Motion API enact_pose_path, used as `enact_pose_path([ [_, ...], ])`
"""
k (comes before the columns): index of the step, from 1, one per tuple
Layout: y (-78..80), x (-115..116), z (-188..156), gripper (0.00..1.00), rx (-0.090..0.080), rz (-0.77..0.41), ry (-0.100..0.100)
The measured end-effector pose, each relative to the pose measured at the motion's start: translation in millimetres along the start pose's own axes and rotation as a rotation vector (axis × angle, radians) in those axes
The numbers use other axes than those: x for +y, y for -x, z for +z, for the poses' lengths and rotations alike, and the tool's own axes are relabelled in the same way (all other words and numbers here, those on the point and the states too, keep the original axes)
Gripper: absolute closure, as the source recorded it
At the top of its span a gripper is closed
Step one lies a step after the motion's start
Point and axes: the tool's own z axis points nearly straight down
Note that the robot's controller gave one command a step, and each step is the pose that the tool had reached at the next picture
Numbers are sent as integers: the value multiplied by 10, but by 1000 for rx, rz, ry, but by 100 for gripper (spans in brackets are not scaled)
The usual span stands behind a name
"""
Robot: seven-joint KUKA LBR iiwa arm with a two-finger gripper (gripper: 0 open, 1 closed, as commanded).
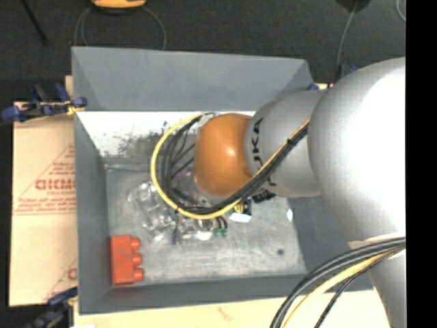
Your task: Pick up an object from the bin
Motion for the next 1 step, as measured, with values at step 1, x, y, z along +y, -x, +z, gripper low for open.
enact_pose_path([
  [1,95,-9,-649,100,-3,4,-1],
])
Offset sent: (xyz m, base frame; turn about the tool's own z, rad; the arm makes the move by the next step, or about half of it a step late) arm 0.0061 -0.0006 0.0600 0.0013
